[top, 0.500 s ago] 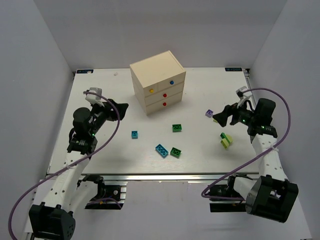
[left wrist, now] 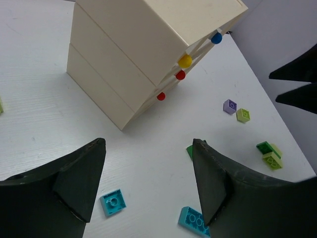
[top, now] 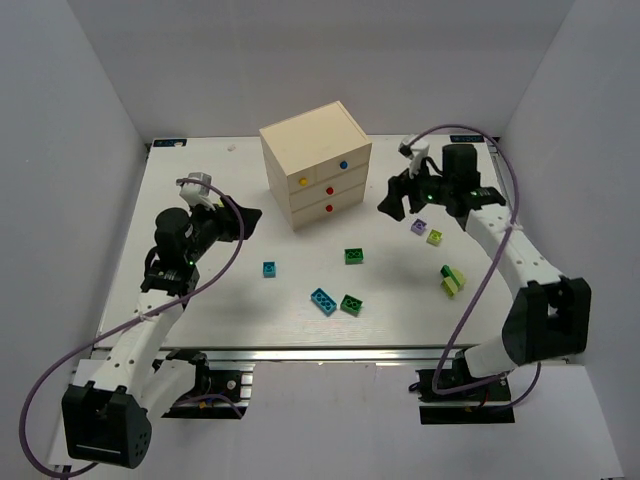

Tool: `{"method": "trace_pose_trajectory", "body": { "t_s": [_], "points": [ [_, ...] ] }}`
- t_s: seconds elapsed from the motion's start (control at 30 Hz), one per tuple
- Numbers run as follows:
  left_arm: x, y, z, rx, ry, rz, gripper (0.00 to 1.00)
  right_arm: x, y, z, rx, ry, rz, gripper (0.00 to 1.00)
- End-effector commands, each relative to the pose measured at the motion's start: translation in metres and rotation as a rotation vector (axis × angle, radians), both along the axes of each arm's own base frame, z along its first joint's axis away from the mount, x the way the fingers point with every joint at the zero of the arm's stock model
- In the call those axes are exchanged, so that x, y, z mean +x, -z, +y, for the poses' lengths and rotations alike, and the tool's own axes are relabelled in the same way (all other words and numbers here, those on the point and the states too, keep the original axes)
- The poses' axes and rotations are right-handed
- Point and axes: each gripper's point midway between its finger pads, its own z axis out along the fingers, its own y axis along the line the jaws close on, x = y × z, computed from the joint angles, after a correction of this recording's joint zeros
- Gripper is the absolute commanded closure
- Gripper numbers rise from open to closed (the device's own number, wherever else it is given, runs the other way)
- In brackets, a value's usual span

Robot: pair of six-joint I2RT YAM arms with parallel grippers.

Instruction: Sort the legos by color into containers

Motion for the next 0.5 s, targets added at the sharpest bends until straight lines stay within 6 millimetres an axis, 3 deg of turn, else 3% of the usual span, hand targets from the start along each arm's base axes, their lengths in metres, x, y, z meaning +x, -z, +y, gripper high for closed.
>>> {"method": "trace_pose_trajectory", "body": {
  "t_s": [0.0,0.03,0.07,0.13,0.23,0.47],
  "points": [
    [0.003,-0.010,-0.003,0.002,0.018,-0.020,0.19,0.027,-0.018,0.029,0.067,0.035,0.008,0.22],
    [0.004,-0.007,-0.003,0.006,0.020,-0.012,0.19,0.042,-0.023,0.038,0.109,0.066,0.050,0.37],
    [0.005,-0.004,-0.003,0.014,0.018,-0.003,0.19,0.047,-0.023,0.047,0.122,0.069,0.070,0.46],
    [0.007,0.001,-0.002,0.023,0.016,0.009,0.19,0.059,-0.026,0.072,0.166,0.106,0.118,0.53],
    [0.008,0.004,-0.001,0.034,0.011,0.013,0.18,0.067,-0.026,0.095,0.237,0.146,0.171,0.50],
    [0.011,0.009,-0.001,0.048,0.014,0.033,0.18,0.079,-0.044,0.117,0.360,0.226,0.181,0.44]
  ]
}}
